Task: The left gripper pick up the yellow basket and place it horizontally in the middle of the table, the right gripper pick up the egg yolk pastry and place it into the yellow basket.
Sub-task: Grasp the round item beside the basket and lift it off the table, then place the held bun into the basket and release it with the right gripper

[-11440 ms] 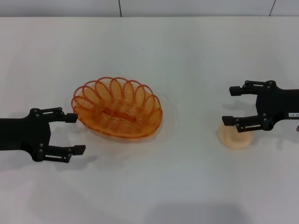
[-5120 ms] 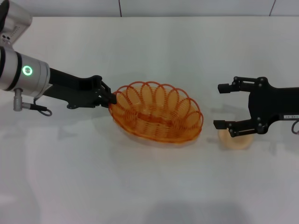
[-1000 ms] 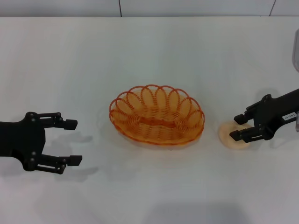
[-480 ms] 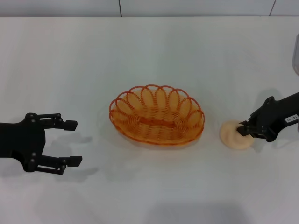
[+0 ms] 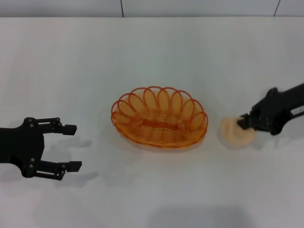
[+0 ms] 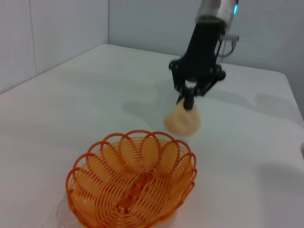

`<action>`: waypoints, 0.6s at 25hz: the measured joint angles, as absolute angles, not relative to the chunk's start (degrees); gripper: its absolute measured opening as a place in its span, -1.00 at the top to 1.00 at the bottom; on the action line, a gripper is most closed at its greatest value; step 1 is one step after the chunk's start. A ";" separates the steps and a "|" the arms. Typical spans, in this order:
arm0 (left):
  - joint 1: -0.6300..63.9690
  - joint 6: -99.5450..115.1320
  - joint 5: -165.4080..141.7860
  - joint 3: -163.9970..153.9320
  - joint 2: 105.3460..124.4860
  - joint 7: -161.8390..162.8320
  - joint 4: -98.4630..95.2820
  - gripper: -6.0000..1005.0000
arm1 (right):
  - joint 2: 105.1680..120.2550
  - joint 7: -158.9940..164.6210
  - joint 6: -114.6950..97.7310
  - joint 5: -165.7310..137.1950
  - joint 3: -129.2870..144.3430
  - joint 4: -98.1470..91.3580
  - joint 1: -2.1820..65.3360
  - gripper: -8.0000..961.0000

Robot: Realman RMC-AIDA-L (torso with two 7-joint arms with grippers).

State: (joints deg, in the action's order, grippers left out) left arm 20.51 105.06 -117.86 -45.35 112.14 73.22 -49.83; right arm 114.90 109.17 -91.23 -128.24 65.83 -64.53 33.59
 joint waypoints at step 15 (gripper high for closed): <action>21.44 102.63 -119.29 -45.59 113.74 73.04 -50.00 -0.72 | 115.75 111.07 -83.91 -111.21 71.55 -64.13 37.19 0.91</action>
